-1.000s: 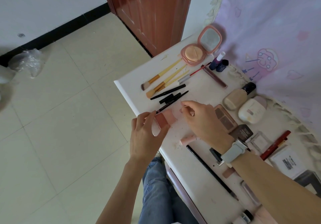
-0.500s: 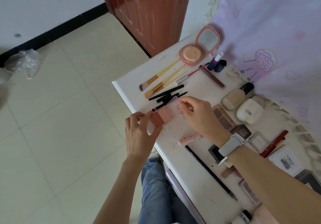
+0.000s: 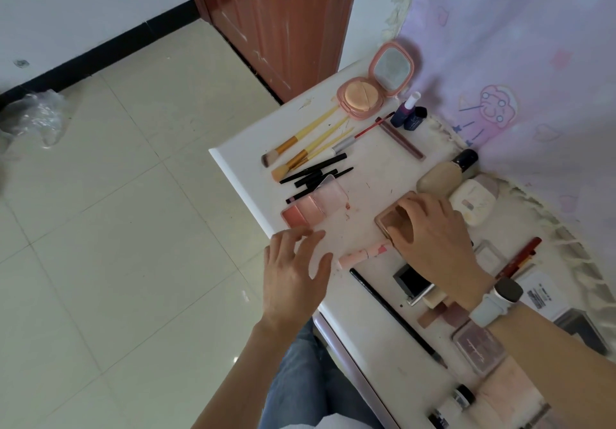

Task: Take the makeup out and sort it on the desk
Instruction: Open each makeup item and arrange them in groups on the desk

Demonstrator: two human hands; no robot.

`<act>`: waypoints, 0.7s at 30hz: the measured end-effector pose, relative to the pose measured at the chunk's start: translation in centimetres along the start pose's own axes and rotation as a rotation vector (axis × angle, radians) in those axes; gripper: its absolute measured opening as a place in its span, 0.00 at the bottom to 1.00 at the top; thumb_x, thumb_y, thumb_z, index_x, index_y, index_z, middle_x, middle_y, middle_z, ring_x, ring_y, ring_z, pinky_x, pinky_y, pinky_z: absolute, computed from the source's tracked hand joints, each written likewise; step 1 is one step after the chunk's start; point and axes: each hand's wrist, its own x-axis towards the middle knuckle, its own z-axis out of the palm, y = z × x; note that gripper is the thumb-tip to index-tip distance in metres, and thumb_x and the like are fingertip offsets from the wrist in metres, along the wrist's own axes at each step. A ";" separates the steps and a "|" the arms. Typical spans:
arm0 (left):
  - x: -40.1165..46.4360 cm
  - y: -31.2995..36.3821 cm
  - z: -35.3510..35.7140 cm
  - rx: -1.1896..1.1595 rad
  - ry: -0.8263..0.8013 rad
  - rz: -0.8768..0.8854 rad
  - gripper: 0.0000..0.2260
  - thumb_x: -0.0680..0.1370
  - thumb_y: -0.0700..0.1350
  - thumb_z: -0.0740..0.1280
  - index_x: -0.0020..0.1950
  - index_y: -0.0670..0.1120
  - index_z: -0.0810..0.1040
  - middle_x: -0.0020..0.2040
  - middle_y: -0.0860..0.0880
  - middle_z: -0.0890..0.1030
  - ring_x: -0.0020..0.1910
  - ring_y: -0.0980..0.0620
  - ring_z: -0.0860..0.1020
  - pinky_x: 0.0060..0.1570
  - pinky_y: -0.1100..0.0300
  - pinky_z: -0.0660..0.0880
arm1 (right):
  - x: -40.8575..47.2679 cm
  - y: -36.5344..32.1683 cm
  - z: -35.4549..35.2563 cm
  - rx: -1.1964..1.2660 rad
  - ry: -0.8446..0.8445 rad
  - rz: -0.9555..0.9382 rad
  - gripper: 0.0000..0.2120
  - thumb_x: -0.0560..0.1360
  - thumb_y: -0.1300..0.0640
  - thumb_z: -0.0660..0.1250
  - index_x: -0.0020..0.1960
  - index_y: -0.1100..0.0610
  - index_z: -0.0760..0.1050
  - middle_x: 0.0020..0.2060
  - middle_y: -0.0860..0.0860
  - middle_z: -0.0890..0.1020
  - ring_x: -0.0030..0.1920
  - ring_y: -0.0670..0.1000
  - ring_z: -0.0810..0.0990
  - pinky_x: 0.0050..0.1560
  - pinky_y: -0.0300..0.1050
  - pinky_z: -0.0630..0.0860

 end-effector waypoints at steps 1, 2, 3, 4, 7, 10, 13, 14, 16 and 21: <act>-0.2 0.4 0.3 -0.010 -0.027 0.021 0.13 0.68 0.41 0.73 0.52 0.40 0.81 0.49 0.43 0.80 0.47 0.43 0.77 0.43 0.50 0.76 | -0.4 0.2 0.2 -0.021 -0.011 0.012 0.20 0.70 0.50 0.68 0.59 0.59 0.73 0.58 0.58 0.74 0.56 0.61 0.72 0.50 0.56 0.70; -0.4 0.7 0.5 -0.013 -0.048 0.038 0.13 0.69 0.41 0.72 0.52 0.41 0.81 0.48 0.44 0.80 0.47 0.44 0.78 0.43 0.51 0.76 | -0.7 0.3 0.3 -0.043 -0.029 0.028 0.22 0.70 0.48 0.68 0.60 0.58 0.72 0.59 0.58 0.73 0.57 0.61 0.72 0.52 0.57 0.70; -0.5 1.0 0.7 -0.014 -0.063 0.050 0.12 0.70 0.43 0.70 0.52 0.41 0.81 0.48 0.44 0.80 0.47 0.44 0.78 0.44 0.53 0.76 | -1.0 0.4 0.3 -0.060 -0.048 0.044 0.23 0.70 0.47 0.67 0.62 0.56 0.71 0.61 0.58 0.72 0.57 0.61 0.71 0.53 0.57 0.69; -0.6 1.2 0.8 -0.015 -0.075 0.057 0.12 0.71 0.44 0.68 0.52 0.42 0.81 0.48 0.45 0.80 0.47 0.45 0.78 0.44 0.54 0.75 | -1.1 0.6 0.4 -0.070 -0.063 0.055 0.25 0.70 0.45 0.66 0.63 0.55 0.69 0.62 0.57 0.70 0.58 0.61 0.71 0.55 0.56 0.68; -0.8 1.8 1.1 -0.032 -0.109 0.036 0.12 0.71 0.45 0.67 0.52 0.43 0.81 0.49 0.46 0.80 0.48 0.46 0.78 0.45 0.54 0.75 | -1.1 0.8 0.7 -0.096 -0.108 0.057 0.29 0.70 0.44 0.65 0.66 0.53 0.64 0.65 0.56 0.66 0.59 0.60 0.70 0.59 0.56 0.65; -0.8 2.0 1.3 -0.062 -0.154 -0.009 0.12 0.70 0.43 0.68 0.53 0.42 0.81 0.50 0.45 0.80 0.49 0.45 0.78 0.47 0.52 0.76 | -0.9 0.7 0.9 -0.096 -0.144 0.076 0.32 0.69 0.43 0.66 0.68 0.51 0.59 0.67 0.54 0.61 0.61 0.59 0.68 0.62 0.57 0.61; -0.6 2.2 1.3 -0.089 -0.182 -0.044 0.12 0.71 0.42 0.67 0.53 0.41 0.81 0.50 0.45 0.81 0.50 0.45 0.78 0.48 0.51 0.77 | -0.8 0.7 0.8 -0.058 -0.154 0.079 0.33 0.69 0.45 0.66 0.70 0.50 0.57 0.68 0.54 0.59 0.62 0.60 0.66 0.63 0.58 0.60; -0.6 2.2 1.2 -0.101 -0.182 -0.057 0.13 0.71 0.42 0.66 0.54 0.41 0.81 0.50 0.45 0.80 0.50 0.44 0.77 0.49 0.51 0.76 | -0.7 0.7 0.7 -0.034 -0.147 0.078 0.33 0.69 0.46 0.66 0.70 0.49 0.57 0.67 0.55 0.60 0.62 0.60 0.65 0.62 0.58 0.60; -0.4 2.4 1.1 -0.141 -0.167 -0.086 0.13 0.72 0.41 0.66 0.55 0.41 0.80 0.51 0.44 0.80 0.52 0.44 0.77 0.52 0.53 0.74 | -0.7 0.8 0.2 0.028 -0.101 0.074 0.33 0.68 0.48 0.67 0.70 0.49 0.59 0.66 0.55 0.62 0.63 0.60 0.65 0.62 0.58 0.60; 0.7 3.3 0.8 -0.438 -0.146 -0.350 0.10 0.76 0.39 0.66 0.56 0.46 0.78 0.54 0.49 0.77 0.53 0.55 0.76 0.50 0.63 0.73 | -1.4 0.4 -2.0 0.413 0.074 0.015 0.31 0.67 0.52 0.70 0.66 0.49 0.62 0.62 0.52 0.64 0.57 0.56 0.69 0.60 0.59 0.67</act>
